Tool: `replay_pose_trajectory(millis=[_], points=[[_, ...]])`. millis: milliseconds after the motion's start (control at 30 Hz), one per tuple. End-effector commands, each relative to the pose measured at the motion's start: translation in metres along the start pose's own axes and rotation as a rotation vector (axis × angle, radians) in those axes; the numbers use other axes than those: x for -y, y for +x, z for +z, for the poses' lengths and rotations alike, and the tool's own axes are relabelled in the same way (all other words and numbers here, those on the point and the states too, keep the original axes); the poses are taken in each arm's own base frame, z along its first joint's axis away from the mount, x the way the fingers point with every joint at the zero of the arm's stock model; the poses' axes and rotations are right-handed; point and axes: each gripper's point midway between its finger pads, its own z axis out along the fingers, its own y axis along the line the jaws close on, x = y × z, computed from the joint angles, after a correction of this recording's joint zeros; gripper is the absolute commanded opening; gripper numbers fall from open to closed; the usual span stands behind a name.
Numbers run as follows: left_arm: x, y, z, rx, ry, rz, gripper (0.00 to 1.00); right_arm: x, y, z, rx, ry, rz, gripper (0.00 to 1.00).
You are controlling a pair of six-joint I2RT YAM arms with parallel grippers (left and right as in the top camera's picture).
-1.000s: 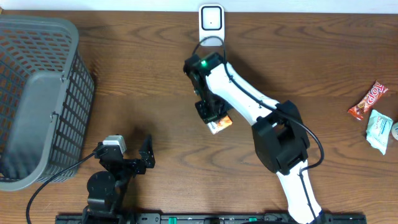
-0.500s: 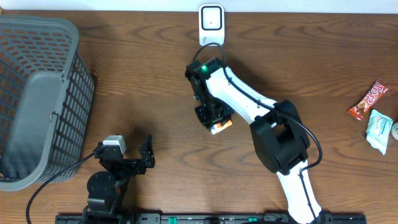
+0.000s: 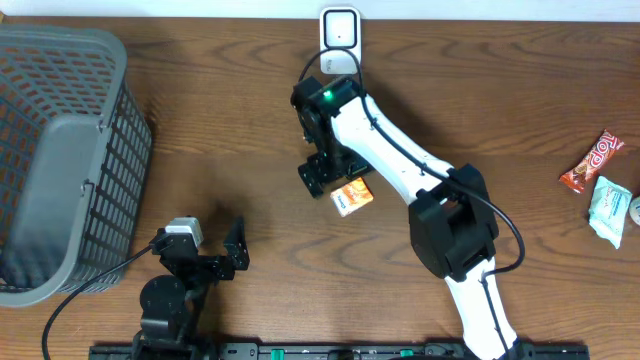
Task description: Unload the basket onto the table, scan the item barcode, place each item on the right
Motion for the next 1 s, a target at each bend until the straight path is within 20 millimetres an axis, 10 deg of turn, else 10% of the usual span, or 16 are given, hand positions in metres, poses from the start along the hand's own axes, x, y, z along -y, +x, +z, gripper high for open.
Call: replay_pose_trajectory(millis=[0,500,767,967], points=[[-0.002,0.012,0.001,-0.038,0.000,-0.012,0.98,0.011,0.008,0.016,-0.033,0.053,-0.024,0.99],[-0.002,0.012,0.001,-0.038,0.000,-0.012,0.98,0.020,0.012,0.061,-0.036,0.090,-0.065,0.99],[-0.002,0.012,0.001,-0.038,0.000,-0.012,0.98,0.018,0.019,0.064,-0.064,0.071,-0.055,0.68],[-0.002,0.012,0.001,-0.038,0.000,-0.012,0.98,0.023,0.026,0.063,-0.090,0.075,0.032,0.66]])
